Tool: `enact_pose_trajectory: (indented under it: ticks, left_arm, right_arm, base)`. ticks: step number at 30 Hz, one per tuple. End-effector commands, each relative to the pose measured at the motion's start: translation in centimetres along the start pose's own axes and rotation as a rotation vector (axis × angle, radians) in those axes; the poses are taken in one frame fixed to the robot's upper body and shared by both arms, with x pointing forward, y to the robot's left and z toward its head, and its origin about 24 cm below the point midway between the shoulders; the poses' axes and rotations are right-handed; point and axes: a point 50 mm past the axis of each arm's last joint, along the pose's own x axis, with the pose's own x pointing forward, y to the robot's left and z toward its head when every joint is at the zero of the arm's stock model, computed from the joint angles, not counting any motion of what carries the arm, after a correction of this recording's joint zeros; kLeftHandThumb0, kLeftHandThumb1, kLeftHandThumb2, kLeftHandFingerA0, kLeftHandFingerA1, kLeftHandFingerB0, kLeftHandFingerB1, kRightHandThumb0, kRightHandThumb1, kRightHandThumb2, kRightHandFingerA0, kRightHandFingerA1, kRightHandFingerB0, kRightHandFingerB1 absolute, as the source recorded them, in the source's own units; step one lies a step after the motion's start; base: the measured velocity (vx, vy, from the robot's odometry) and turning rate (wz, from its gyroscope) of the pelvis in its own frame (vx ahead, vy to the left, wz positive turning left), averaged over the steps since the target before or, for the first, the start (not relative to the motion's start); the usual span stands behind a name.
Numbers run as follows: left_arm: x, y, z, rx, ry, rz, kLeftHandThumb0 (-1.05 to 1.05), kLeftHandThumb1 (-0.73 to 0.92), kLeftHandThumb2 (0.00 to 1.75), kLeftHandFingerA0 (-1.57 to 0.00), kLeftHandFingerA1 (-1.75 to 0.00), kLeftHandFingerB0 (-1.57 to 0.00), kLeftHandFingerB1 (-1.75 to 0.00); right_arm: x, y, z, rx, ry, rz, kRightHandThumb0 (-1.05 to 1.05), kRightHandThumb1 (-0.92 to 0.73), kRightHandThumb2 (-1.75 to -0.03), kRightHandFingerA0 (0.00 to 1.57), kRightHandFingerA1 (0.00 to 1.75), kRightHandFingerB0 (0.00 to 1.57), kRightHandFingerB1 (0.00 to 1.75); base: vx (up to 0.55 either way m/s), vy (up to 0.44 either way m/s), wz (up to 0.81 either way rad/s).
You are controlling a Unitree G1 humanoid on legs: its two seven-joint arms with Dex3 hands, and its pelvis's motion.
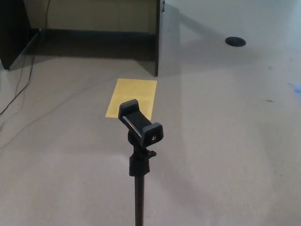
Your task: There is a tripod standing in front of the robot and the robot extends its left arm to grab it. It lifts the tripod and passes it to a person.
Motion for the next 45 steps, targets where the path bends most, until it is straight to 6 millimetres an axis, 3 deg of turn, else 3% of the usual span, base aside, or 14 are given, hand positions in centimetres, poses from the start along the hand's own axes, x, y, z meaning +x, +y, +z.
enact_pose_trajectory:
  ticks: [1, 9, 19, 20, 21, 22, 23, 25, 26, 30, 31, 33, 39, 45]
  left_arm:
    - [-0.5, -0.8, 2.3, -0.03, -0.189, 0.006, -0.31, 0.52, 0.55, -0.38, -0.38, -0.27, -0.31]
    - [0.8, -1.9, 11.6, -0.008, -0.453, -0.05, -0.39, 0.42, 0.61, -0.34, -0.42, -0.23, -0.36]
    - [1.0, -3.8, 19.3, -0.027, -0.591, -0.128, -0.49, 0.38, 0.64, -0.29, -0.44, -0.18, -0.36]
    - [0.8, -4.3, 20.1, -0.034, -0.614, -0.15, -0.26, 0.25, 0.84, -0.11, -0.52, -0.06, -0.49]
    - [0.7, -4.5, 20.5, -0.037, -0.623, -0.159, -0.26, 0.25, 0.84, -0.11, -0.52, -0.06, -0.49]
    - [0.6, -4.6, 20.9, -0.034, -0.63, -0.168, -0.48, 0.44, 0.53, -0.25, -0.39, -0.18, -0.28]
    - [0.6, -4.7, 21.5, -0.043, -0.641, -0.18, -0.29, 0.24, 0.83, -0.06, -0.5, -0.01, -0.47]
    - [0.6, -4.9, 22.6, -0.047, -0.67, -0.204, -0.29, 0.23, 0.82, -0.05, -0.51, 0.0, -0.48]
    - [0.5, -5.3, 22.9, -0.047, -0.683, -0.219, -0.57, 0.37, 0.66, -0.13, -0.42, -0.07, -0.29]
    - [0.4, -6.3, 24.0, -0.061, -0.698, -0.24, -0.53, 0.36, 0.73, -0.08, -0.44, -0.05, -0.28]
    - [0.5, -6.4, 24.3, -0.071, -0.697, -0.247, -0.55, 0.4, 0.55, -0.12, -0.36, -0.09, -0.23]
    - [0.6, -6.5, 24.8, -0.077, -0.692, -0.254, -0.55, 0.37, 0.73, -0.09, -0.44, -0.02, -0.26]
    - [1.1, -7.3, 25.3, -0.105, -0.642, -0.278, -0.56, 0.42, 0.54, -0.18, -0.36, -0.08, -0.22]
    - [1.4, -8.7, 26.1, -0.097, -0.601, -0.303, -0.56, 0.37, 0.72, -0.03, -0.4, -0.1, -0.22]
  right_arm:
    - [-0.5, 0.2, -0.9, -0.047, -0.008, 0.006, -0.43, -0.72, -0.63, 0.64, 0.4, 0.45, 0.35]
    - [-0.2, -0.1, -0.5, -0.049, -0.024, -0.013, -0.43, -0.73, -0.62, 0.67, 0.43, 0.47, 0.36]
    - [-0.4, -0.4, -0.6, -0.033, -0.031, -0.022, -0.42, -0.73, -0.62, 0.64, 0.41, 0.47, 0.36]
    - [-0.3, -0.3, -0.6, -0.036, -0.029, -0.016, -0.42, -0.74, -0.62, 0.64, 0.41, 0.46, 0.36]
    - [-0.3, -0.2, -0.6, -0.037, -0.028, -0.014, -0.42, -0.74, -0.62, 0.64, 0.41, 0.46, 0.36]
    - [-0.3, -0.2, -0.5, -0.038, -0.03, -0.012, -0.42, -0.74, -0.62, 0.64, 0.41, 0.45, 0.36]
    - [-0.2, -0.4, -0.3, -0.036, -0.036, -0.018, -0.42, -0.74, -0.62, 0.64, 0.42, 0.46, 0.36]
    - [-0.1, -0.6, 0.0, -0.034, -0.047, -0.026, -0.41, -0.73, -0.62, 0.64, 0.42, 0.46, 0.36]
    - [-0.1, -0.5, 0.0, -0.034, -0.043, -0.024, -0.41, -0.73, -0.62, 0.64, 0.41, 0.46, 0.36]
    - [-0.2, -0.1, 0.0, -0.023, -0.05, -0.02, -0.41, -0.73, -0.61, 0.66, 0.43, 0.46, 0.36]
    - [-0.1, -0.1, 0.1, -0.022, -0.051, -0.02, -0.42, -0.73, -0.62, 0.66, 0.44, 0.46, 0.36]
    - [0.0, -0.3, 0.2, -0.034, -0.048, -0.018, -0.42, -0.74, -0.62, 0.66, 0.44, 0.45, 0.36]
    - [-0.3, 0.7, -0.2, -0.034, -0.045, 0.007, -0.43, -0.75, -0.62, 0.62, 0.41, 0.45, 0.36]
    - [-0.5, 2.0, -0.6, -0.038, -0.02, 0.032, -0.42, -0.74, -0.62, 0.65, 0.41, 0.45, 0.36]
  base:
    - [0.0, 0.0, 0.0]
    - [0.0, 0.0, 0.0]
    - [0.0, 0.0, 0.0]
    - [0.0, 0.0, 0.0]
    - [0.0, 0.0, 0.0]
    - [0.0, 0.0, 0.0]
    - [0.0, 0.0, 0.0]
    - [0.0, 0.0, 0.0]
    - [0.0, 0.0, 0.0]
    - [0.0, 0.0, 0.0]
    - [0.0, 0.0, 0.0]
    - [0.0, 0.0, 0.0]
    - [0.0, 0.0, 0.0]
    - [0.0, 0.0, 0.0]
